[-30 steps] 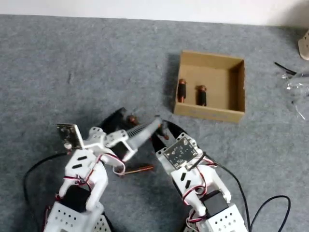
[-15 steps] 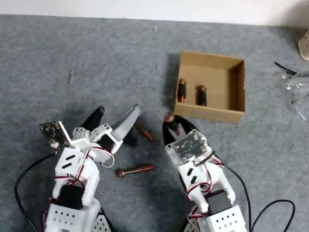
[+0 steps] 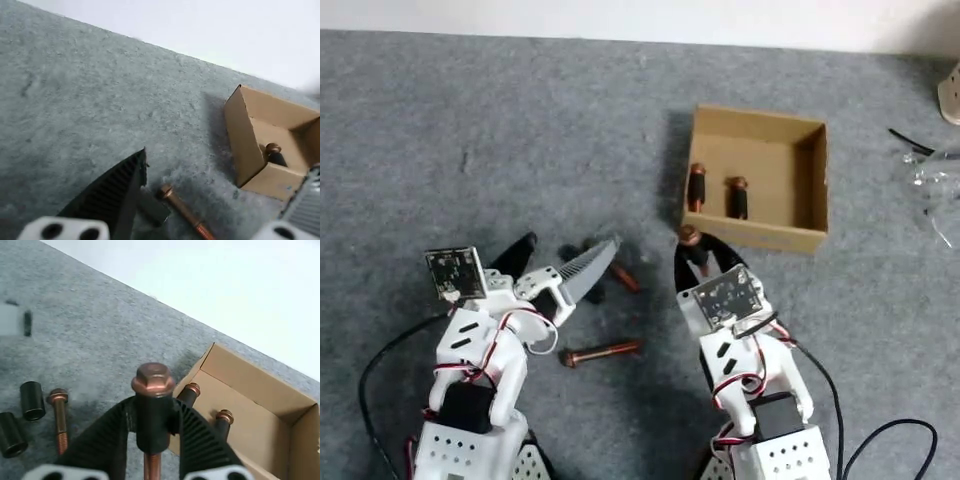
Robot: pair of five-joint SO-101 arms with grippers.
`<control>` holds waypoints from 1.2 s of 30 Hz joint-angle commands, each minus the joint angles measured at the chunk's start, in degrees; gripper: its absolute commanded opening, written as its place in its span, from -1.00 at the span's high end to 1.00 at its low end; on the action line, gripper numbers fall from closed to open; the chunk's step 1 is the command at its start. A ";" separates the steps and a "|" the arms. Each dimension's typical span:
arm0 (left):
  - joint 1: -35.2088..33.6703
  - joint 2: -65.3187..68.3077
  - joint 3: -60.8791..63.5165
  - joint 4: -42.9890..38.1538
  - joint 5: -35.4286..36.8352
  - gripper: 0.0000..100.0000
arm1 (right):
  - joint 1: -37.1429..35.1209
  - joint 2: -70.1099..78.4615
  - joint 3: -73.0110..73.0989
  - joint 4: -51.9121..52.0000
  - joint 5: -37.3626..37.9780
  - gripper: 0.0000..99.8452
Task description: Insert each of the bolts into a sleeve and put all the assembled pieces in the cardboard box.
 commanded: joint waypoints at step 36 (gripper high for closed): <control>-3.47 -0.75 1.01 0.00 -1.93 0.13 | 14.81 87.34 -75.65 5.85 -12.84 0.99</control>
